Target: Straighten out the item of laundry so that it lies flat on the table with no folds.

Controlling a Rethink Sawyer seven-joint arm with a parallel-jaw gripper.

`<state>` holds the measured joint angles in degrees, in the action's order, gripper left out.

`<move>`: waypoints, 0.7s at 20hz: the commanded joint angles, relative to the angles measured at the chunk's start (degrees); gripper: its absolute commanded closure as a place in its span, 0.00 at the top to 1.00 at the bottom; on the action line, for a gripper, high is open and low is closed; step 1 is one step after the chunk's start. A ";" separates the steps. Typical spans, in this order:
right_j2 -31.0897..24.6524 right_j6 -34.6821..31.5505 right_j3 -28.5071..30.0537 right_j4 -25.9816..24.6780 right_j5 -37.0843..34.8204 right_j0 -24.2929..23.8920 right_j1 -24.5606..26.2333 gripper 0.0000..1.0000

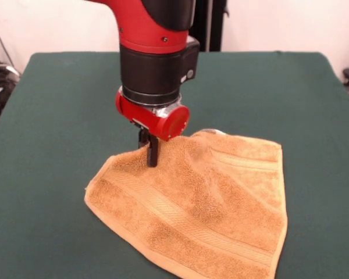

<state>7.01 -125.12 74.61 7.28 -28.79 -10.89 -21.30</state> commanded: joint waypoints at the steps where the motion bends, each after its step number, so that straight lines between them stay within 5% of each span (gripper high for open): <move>1: -5.45 -0.15 6.53 -3.81 -0.06 1.39 5.04 0.00; 6: -5.97 3.27 4.51 -6.53 -3.55 -0.57 6.30 0.00; 14: -8.63 17.50 -0.97 -15.21 -14.54 -6.00 7.16 0.00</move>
<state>5.91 -124.51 73.14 -2.31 -32.50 -14.71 -19.12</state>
